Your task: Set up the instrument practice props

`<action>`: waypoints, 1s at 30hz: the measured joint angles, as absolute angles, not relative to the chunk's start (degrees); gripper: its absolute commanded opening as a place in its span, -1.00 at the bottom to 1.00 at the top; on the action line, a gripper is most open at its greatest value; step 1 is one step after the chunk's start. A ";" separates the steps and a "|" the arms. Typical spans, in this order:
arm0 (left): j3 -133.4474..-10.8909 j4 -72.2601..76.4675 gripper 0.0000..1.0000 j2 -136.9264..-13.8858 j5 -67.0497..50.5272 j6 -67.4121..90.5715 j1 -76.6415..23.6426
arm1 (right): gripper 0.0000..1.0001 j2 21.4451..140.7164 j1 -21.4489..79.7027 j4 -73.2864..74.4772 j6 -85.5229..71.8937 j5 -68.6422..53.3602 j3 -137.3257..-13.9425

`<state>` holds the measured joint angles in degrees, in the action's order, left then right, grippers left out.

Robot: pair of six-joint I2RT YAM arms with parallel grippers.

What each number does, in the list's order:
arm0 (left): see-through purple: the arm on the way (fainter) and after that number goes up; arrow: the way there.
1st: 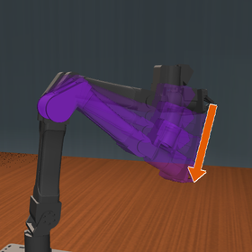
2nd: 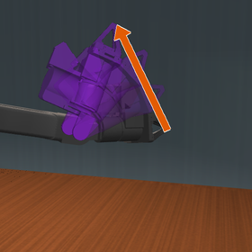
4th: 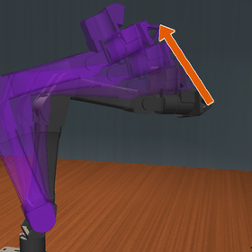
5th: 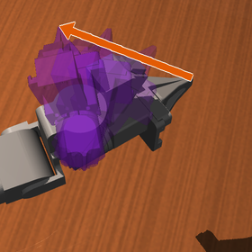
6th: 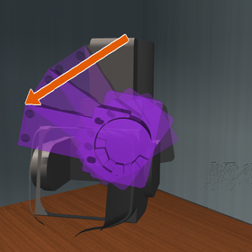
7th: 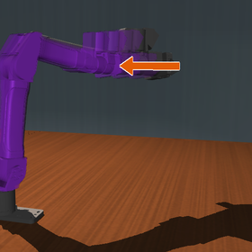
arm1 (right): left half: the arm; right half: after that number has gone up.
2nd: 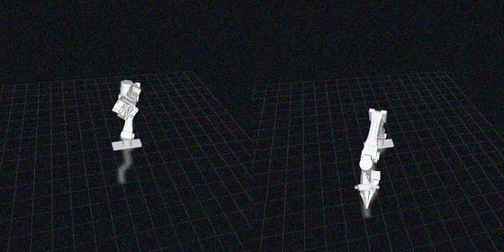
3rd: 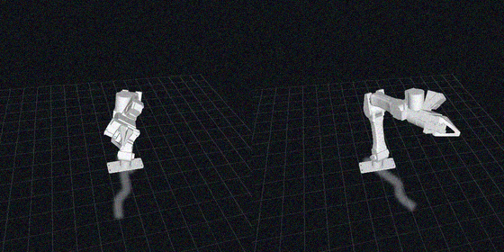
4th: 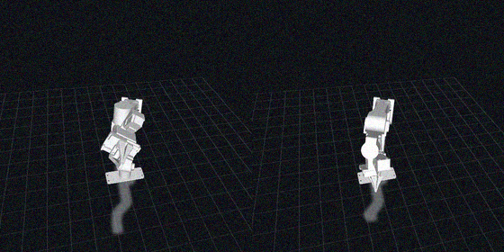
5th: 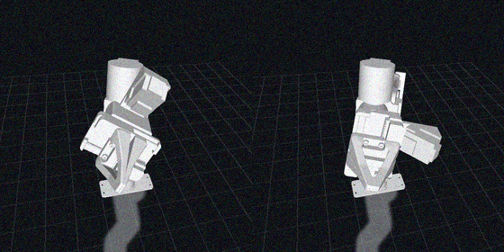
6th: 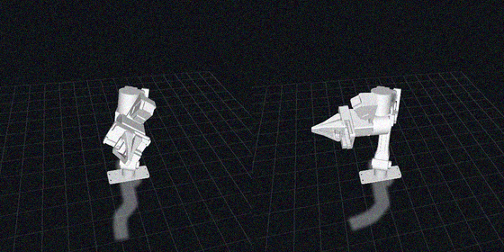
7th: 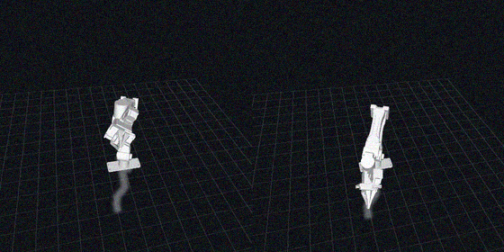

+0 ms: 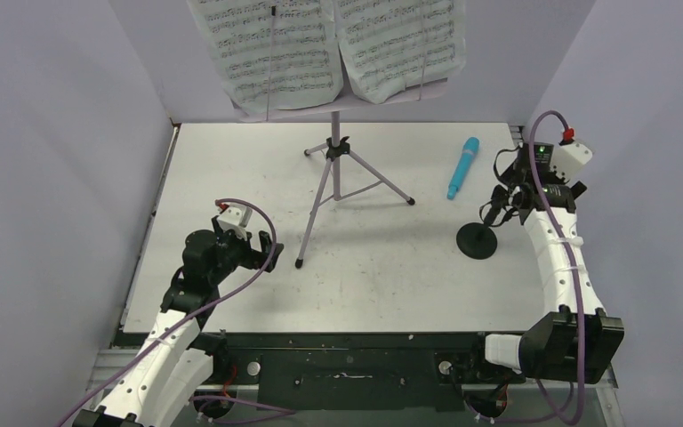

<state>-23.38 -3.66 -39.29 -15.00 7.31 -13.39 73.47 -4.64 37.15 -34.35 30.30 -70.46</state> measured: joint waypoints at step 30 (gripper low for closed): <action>-23.38 -3.66 0.93 -39.57 -16.58 7.27 -13.39 | -0.37 69.30 -11.20 21.54 -38.98 -6.20 -58.04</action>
